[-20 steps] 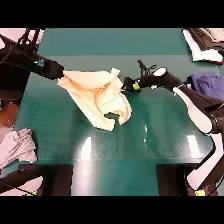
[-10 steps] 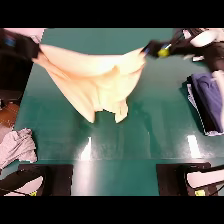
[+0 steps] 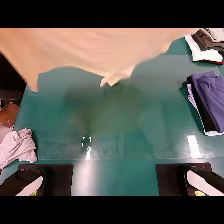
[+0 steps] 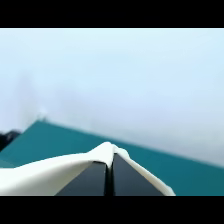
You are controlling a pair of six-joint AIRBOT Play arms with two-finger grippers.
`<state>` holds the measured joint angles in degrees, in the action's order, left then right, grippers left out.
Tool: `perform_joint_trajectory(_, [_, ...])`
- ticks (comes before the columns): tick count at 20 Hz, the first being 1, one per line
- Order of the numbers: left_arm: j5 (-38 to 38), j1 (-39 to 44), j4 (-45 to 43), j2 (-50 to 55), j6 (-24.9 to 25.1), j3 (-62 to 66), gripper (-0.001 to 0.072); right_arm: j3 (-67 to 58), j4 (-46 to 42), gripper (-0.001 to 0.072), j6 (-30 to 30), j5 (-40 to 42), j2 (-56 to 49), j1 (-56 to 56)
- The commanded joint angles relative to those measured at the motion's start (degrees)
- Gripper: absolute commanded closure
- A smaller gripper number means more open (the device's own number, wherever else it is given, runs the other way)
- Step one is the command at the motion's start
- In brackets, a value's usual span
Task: Fold the shirts.
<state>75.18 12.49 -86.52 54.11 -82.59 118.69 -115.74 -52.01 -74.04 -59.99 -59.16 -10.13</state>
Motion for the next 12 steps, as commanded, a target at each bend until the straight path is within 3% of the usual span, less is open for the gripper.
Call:
perform_joint_trajectory(1, [-3.7,0.0,7.8,-4.9,0.0,0.5,0.0682,2.2,-0.7,0.0699,0.0,3.5,10.1,-5.7])
perform_joint_trajectory(5, [-6.0,0.0,17.1,-6.9,0.1,0.6,0.0682,-2.6,-0.5,0.0699,0.2,2.3,12.2,-12.7])
perform_joint_trajectory(9, [-2.4,0.0,13.4,-6.5,0.0,-8.0,0.0682,-6.3,1.8,0.07,0.1,-3.4,6.9,-13.2])
perform_joint_trajectory(12, [-0.3,0.0,11.7,-4.7,-0.4,-22.9,0.0682,1.2,3.9,0.07,-0.9,-8.0,1.2,-7.5])
